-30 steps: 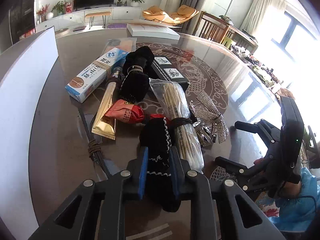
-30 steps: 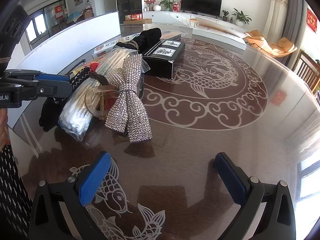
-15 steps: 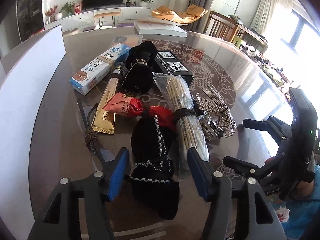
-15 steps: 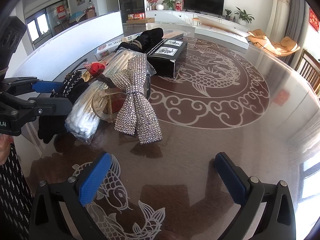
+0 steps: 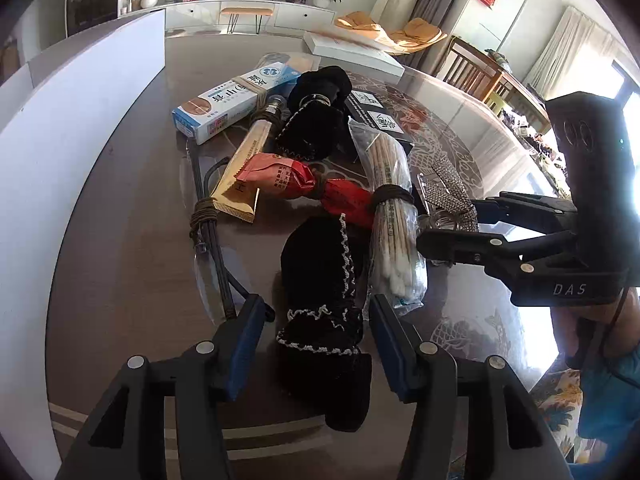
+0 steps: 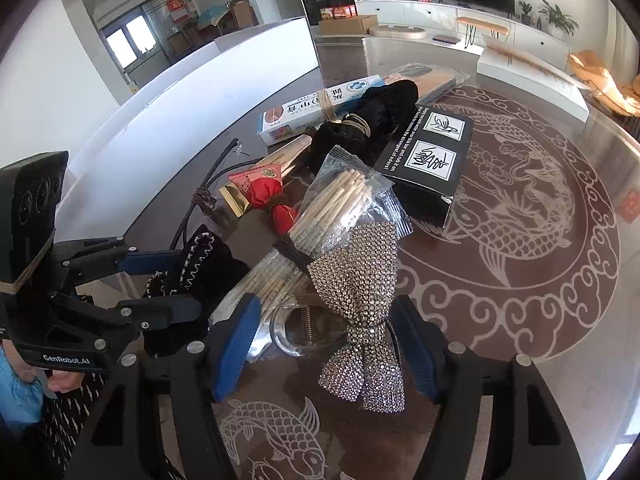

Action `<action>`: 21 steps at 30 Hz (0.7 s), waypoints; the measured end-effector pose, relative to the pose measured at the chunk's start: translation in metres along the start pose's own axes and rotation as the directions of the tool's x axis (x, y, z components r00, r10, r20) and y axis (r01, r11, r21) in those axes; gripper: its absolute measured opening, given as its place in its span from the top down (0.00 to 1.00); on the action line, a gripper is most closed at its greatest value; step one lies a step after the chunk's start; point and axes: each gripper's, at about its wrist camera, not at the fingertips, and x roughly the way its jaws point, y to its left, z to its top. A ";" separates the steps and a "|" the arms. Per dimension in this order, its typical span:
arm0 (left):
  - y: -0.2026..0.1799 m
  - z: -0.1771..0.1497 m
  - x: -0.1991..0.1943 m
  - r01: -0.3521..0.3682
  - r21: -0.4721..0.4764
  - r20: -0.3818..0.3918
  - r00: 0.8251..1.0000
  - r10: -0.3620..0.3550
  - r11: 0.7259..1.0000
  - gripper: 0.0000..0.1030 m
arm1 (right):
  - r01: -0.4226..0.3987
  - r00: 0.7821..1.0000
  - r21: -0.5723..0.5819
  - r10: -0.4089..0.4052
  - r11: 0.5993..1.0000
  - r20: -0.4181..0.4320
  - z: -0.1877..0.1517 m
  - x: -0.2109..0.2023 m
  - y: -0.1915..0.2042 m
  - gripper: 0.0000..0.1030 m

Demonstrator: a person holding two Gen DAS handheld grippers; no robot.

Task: Organize objects
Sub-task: 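Carry glove and bow into the white box and open both tools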

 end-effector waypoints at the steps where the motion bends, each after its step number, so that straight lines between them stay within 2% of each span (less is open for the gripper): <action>1: -0.003 0.000 0.003 -0.014 0.018 -0.016 1.000 0.014 1.000 0.47 | 0.002 1.000 0.011 -0.002 1.000 0.000 0.000 -0.002 -0.002 0.46; 2: -0.007 -0.001 0.007 -0.028 0.035 -0.027 0.999 0.029 0.999 0.47 | 0.016 1.000 0.014 -0.016 1.000 -0.005 -0.001 -0.005 -0.003 0.46; 3: -0.011 -0.001 0.008 -0.045 0.053 -0.026 0.999 0.046 0.998 0.54 | 0.030 0.999 0.016 -0.030 0.999 -0.013 -0.003 -0.007 -0.004 0.46; 4: -0.014 -0.002 0.008 -0.049 0.064 -0.021 0.999 0.050 0.997 0.65 | 0.039 0.999 0.019 -0.039 0.999 -0.017 -0.005 -0.011 -0.005 0.46; 5: -0.015 -0.002 0.007 -0.035 0.068 -0.016 0.999 0.036 0.997 0.67 | 0.043 0.999 0.024 -0.042 0.999 -0.016 -0.008 -0.015 -0.006 0.46; 9: -0.022 -0.003 -0.017 -0.003 0.074 0.077 0.997 -0.003 0.997 0.67 | 0.032 0.999 0.085 -0.034 0.996 0.029 -0.020 -0.043 -0.017 0.46; 12: -0.018 -0.005 -0.034 0.047 0.034 0.121 0.991 -0.051 0.998 0.67 | 0.049 0.997 0.117 -0.056 0.992 0.058 -0.022 -0.063 -0.025 0.46; 16: -0.003 -0.007 -0.065 0.115 -0.045 0.188 0.977 -0.104 0.992 0.67 | 0.010 0.994 0.155 -0.027 0.988 0.104 -0.012 -0.086 -0.027 0.46; 19: 0.022 -0.006 -0.107 0.129 -0.112 0.275 0.957 -0.095 0.985 0.67 | -0.040 0.988 0.139 0.018 0.989 0.154 0.005 -0.099 -0.007 0.46; 21: 0.049 -0.002 -0.138 0.113 -0.163 0.330 0.942 -0.053 0.980 0.67 | -0.092 0.980 0.098 0.072 0.991 0.185 0.026 -0.102 0.019 0.46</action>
